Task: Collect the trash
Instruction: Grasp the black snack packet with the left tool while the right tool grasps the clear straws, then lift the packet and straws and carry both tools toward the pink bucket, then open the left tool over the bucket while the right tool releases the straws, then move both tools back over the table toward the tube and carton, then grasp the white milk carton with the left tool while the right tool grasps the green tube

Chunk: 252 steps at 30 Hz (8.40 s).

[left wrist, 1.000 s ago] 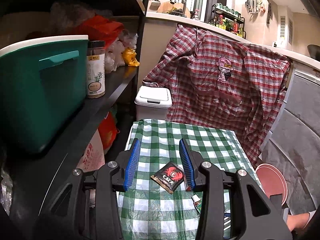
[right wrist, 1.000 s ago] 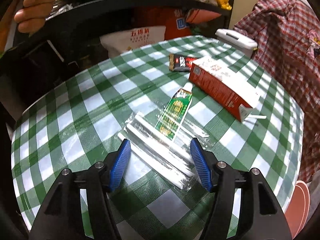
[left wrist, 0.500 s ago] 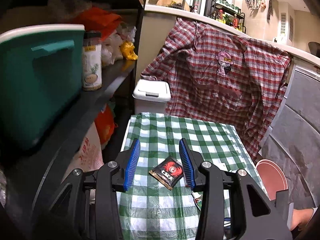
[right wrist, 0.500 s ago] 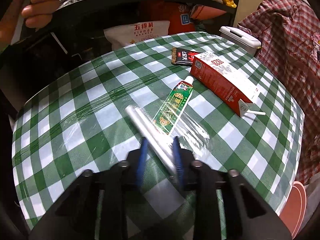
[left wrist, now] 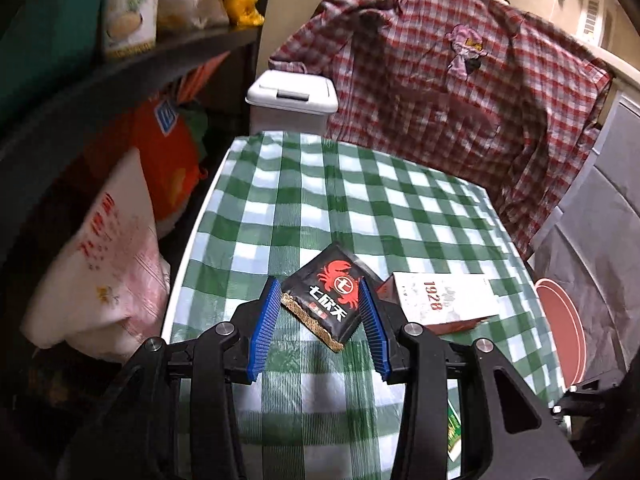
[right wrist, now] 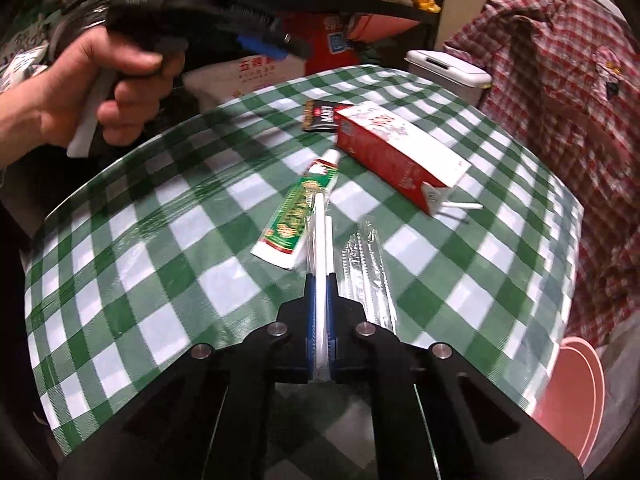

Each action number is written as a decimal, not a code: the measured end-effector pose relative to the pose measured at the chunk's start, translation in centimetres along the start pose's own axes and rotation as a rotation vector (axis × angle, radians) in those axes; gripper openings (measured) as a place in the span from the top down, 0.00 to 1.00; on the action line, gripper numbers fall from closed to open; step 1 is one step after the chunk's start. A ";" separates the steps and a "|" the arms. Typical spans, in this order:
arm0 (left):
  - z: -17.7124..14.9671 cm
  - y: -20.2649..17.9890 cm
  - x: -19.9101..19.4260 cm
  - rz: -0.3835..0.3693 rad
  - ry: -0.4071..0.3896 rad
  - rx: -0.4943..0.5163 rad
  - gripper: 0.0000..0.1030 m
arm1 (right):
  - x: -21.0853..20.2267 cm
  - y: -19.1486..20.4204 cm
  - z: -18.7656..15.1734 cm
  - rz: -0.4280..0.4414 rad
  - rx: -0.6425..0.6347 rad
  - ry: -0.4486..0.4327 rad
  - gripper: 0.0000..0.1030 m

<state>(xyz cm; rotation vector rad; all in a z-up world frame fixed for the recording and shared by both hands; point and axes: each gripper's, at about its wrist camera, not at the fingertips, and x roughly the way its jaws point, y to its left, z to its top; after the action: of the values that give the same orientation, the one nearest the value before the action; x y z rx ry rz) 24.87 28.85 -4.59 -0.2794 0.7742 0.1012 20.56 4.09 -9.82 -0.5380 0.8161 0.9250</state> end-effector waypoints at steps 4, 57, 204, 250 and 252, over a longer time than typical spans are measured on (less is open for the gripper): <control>-0.2 0.2 2.2 0.012 0.030 -0.010 0.52 | 0.6 -1.1 -0.5 -0.023 0.039 0.038 0.94; 1.2 -0.4 0.5 0.125 -0.035 0.045 1.00 | -2.8 -3.5 -0.1 -0.006 0.209 -0.039 0.95; 3.5 -8.5 -14.1 -0.054 -0.271 0.122 0.93 | -7.8 -2.8 1.7 -0.234 0.452 -0.310 0.89; 3.3 -2.3 -7.6 -0.031 -0.163 0.122 0.93 | 4.6 1.9 4.2 -0.089 0.266 -0.031 0.73; 3.1 -2.7 -6.8 -0.046 -0.143 0.134 0.93 | 4.0 1.7 3.8 -0.087 0.266 -0.034 0.73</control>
<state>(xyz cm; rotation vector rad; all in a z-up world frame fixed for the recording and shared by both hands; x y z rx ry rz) 22.64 27.19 2.88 -0.1609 0.6287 0.0252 21.94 9.60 -10.85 -0.3220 0.8624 0.7303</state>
